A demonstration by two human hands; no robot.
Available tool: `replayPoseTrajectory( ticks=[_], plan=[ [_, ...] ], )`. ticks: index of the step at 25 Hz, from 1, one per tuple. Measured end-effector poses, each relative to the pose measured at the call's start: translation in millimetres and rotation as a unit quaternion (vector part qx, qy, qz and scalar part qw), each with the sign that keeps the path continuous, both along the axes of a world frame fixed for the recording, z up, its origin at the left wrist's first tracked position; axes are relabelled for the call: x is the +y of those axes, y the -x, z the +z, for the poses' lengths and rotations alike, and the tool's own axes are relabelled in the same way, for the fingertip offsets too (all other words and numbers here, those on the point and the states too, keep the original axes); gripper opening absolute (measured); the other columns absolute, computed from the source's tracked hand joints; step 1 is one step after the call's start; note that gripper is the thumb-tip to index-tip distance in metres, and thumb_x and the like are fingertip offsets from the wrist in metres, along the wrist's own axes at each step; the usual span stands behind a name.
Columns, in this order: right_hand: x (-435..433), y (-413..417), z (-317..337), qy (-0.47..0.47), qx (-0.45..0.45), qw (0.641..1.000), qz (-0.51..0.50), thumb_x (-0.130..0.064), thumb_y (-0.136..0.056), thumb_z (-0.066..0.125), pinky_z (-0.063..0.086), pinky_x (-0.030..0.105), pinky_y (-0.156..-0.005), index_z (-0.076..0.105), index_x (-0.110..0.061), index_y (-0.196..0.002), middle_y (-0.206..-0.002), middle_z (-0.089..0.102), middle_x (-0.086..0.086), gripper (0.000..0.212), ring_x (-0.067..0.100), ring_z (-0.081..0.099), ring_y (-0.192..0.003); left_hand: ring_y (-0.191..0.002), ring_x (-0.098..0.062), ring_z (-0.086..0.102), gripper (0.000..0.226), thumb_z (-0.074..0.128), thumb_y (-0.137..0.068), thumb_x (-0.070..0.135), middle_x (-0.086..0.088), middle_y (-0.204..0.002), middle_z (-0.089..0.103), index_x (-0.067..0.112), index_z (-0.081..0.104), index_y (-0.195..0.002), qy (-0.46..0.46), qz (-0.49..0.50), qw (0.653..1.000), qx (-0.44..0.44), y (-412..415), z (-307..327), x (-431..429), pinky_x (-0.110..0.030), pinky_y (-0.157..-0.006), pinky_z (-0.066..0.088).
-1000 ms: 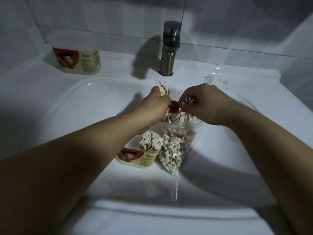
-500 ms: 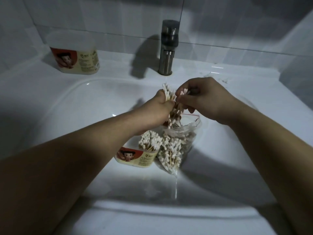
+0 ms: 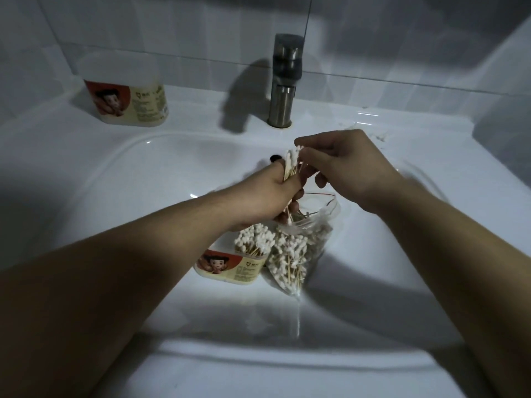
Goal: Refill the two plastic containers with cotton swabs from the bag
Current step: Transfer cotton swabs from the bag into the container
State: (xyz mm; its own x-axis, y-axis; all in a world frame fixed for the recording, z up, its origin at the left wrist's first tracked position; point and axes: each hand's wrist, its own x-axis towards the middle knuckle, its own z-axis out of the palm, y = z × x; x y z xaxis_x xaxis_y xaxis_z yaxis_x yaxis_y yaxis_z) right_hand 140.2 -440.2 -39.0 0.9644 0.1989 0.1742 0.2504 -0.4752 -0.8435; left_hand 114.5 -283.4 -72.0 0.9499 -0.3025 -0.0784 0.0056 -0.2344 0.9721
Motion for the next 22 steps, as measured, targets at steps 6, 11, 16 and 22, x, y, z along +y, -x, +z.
replayPoseTrajectory(
  ticks=[6, 11, 16, 22],
  plan=[
    [-3.0, 1.6, 5.6, 0.097, -0.022, 0.995, 0.031, -0.021, -0.099, 0.059, 0.045, 0.013, -0.078, 0.074, -0.027, -0.120, -0.094, 0.072, -0.018, 0.027, -0.012, 0.062, -0.079, -0.059, -0.006, 0.059, 0.018, 0.040, -0.110, 0.020, 0.000, -0.078, 0.060, 0.019, 0.049, -0.094, 0.001, -0.003, 1.000, -0.021, 1.8, -3.5, -0.1, -0.026, -0.054, 0.050],
    [-5.5, 8.0, 9.1, 0.155, 0.035, 0.981, 0.114, -0.040, -0.093, 0.068, 0.042, 0.020, -0.069, 0.071, -0.033, -0.113, -0.089, 0.076, -0.015, 0.021, -0.005, 0.063, -0.072, -0.061, -0.009, 0.056, 0.017, 0.041, -0.110, 0.023, 0.002, -0.074, 0.057, 0.020, 0.053, -0.098, 0.087, 0.087, 0.992, -0.016, -2.7, 7.1, 0.3, -0.028, -0.057, 0.050],
    [1.4, 10.8, 4.9, 0.256, 0.036, 0.958, 0.125, -0.041, -0.088, 0.072, 0.037, 0.028, -0.056, 0.069, -0.015, -0.063, -0.050, 0.049, -0.006, 0.036, 0.010, 0.040, -0.046, -0.055, -0.008, 0.049, 0.011, 0.040, -0.111, 0.020, 0.004, -0.067, 0.050, 0.018, 0.045, -0.101, 0.256, 0.119, 0.958, 0.046, -2.8, 17.6, -0.5, -0.024, -0.054, 0.042],
    [0.2, 9.4, 4.0, 0.262, 0.025, 0.959, 0.104, -0.030, -0.091, 0.067, 0.054, 0.027, -0.069, 0.079, -0.022, -0.072, -0.067, 0.073, -0.010, 0.024, 0.005, 0.068, -0.064, -0.065, -0.013, 0.053, 0.018, 0.041, -0.111, 0.020, 0.001, -0.069, 0.053, 0.017, 0.047, -0.094, 0.283, 0.140, 0.946, 0.070, -4.1, 18.5, 0.0, -0.029, -0.066, 0.045]
  ],
)
